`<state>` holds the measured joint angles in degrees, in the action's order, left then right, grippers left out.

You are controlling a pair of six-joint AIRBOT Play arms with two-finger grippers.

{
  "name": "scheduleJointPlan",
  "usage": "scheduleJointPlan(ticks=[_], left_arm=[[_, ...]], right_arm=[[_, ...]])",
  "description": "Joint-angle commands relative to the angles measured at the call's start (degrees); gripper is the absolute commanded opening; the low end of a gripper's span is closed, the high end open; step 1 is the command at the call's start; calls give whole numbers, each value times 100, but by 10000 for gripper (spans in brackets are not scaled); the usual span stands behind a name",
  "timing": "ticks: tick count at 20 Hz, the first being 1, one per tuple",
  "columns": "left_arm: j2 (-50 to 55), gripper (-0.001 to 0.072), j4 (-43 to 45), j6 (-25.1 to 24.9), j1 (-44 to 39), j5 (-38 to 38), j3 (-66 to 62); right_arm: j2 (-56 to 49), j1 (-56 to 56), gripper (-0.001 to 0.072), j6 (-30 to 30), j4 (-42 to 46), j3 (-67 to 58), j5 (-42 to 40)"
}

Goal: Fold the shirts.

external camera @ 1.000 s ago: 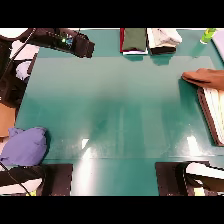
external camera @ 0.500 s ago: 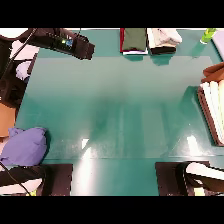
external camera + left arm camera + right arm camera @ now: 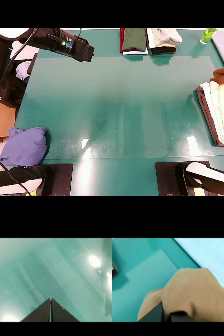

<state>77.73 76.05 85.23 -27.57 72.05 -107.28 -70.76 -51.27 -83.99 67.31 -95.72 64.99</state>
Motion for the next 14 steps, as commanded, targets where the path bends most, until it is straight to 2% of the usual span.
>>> scheduleJointPlan(ticks=[1,7,13,14], left_arm=[[2,22,0,-22,0,50,2],[4,22,0,-26,0,105,2],[4,23,0,-24,0,118,2],[2,22,-2,-24,0,131,2]], right_arm=[[525,-343,16,168,553,817,103],[1453,-1040,17,817,938,2855,-4],[1692,-1547,29,1399,970,3952,-96],[1692,-1622,140,1397,1099,4037,-109]])
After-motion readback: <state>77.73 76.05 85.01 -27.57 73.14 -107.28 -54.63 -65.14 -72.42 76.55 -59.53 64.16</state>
